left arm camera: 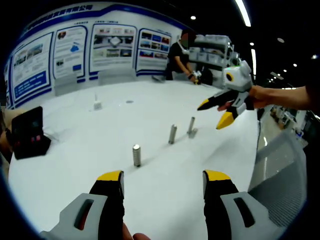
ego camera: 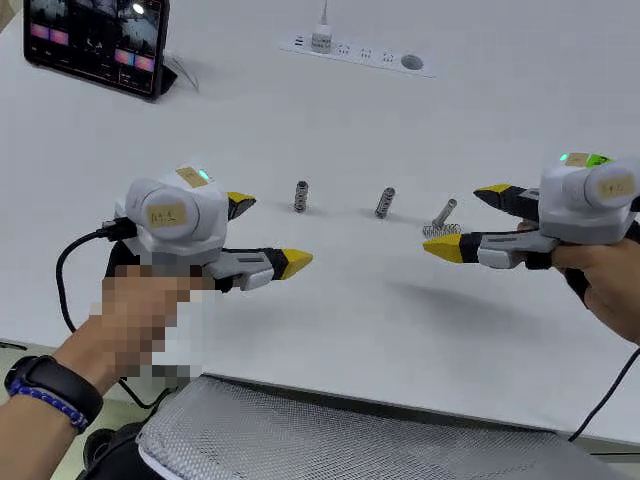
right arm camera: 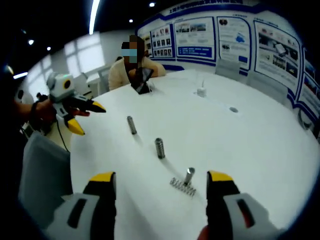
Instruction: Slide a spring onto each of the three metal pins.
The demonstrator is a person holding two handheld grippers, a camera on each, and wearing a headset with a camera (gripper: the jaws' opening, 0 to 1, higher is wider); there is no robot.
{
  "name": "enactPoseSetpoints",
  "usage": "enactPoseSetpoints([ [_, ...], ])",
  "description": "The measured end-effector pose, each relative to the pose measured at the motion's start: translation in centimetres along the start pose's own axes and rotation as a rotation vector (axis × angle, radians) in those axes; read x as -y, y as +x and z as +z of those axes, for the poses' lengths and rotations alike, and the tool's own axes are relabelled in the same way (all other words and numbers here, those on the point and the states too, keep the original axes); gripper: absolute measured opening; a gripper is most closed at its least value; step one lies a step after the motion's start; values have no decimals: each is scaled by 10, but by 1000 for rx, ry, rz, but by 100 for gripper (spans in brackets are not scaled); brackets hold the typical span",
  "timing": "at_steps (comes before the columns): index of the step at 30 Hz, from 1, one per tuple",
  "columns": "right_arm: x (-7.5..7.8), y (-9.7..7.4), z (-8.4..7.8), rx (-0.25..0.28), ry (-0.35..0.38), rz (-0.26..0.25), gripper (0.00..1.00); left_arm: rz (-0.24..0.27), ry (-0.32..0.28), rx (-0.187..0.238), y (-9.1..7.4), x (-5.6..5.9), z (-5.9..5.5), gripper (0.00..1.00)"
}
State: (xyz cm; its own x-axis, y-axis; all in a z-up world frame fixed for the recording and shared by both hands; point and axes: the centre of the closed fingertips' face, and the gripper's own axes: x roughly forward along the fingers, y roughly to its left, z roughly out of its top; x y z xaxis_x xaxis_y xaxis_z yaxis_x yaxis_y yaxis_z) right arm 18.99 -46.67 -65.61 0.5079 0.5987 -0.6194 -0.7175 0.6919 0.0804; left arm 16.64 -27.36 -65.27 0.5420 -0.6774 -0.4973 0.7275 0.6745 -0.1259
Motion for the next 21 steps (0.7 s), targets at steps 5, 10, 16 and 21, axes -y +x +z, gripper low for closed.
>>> enactPoseSetpoints([
  [5, -1, -9, -7, 2, 24, -17, 76, -12, 7, -3, 6, 6, 2, 65],
  [10, -4, -17, -14, -1, 36, -26, 78, -26, 10, 0, 11, 11, 5, 65],
  [16, -6, -24, -22, -1, 55, -40, 79, -51, 20, -5, 18, 22, 5, 66],
  [21, -7, -29, -31, -2, 74, -49, 80, -74, 32, -7, 25, 31, 6, 65],
])
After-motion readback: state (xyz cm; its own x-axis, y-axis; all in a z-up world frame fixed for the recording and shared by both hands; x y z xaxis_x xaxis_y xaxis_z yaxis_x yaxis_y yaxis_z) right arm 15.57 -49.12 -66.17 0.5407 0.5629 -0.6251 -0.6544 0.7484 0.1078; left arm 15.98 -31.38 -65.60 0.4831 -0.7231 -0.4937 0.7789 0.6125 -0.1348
